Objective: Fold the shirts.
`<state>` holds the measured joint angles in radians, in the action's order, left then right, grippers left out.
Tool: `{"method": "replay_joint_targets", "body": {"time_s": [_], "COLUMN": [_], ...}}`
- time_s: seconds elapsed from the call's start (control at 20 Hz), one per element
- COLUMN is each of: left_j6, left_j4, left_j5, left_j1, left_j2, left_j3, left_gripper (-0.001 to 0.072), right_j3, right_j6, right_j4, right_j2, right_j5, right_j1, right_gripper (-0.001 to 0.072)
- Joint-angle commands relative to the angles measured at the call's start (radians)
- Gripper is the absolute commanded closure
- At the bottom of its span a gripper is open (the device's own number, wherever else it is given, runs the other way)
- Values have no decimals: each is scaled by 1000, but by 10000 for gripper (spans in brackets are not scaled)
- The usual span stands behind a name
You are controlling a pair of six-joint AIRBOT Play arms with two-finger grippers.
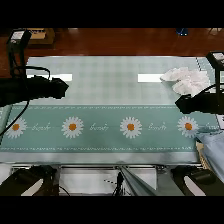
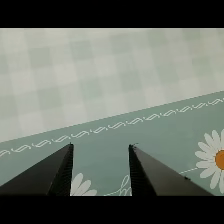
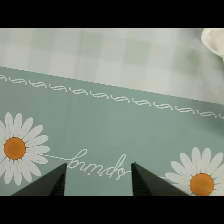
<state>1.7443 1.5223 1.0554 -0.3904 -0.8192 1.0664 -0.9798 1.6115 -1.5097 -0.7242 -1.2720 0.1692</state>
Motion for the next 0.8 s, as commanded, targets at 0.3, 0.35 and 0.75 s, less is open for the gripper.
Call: {"method": "replay_joint_targets", "body": {"time_s": [0.3, 0.35, 0.75], "left_j6": [0, 0, 0], "left_j4": [0, 0, 0], "left_j5": [0, 0, -23], "left_j1": [0, 0, 0], "left_j2": [-1, -1, -3], "left_j3": [0, 0, 0], "left_gripper": [265, 265, 265], "right_j3": [0, 0, 0], "right_j6": [0, 0, 0], "right_j4": [0, 0, 0], "right_j2": [1, 1, 1], "right_j5": [0, 0, 30], "right_j1": [0, 0, 0], "right_gripper": [225, 225, 226]}}
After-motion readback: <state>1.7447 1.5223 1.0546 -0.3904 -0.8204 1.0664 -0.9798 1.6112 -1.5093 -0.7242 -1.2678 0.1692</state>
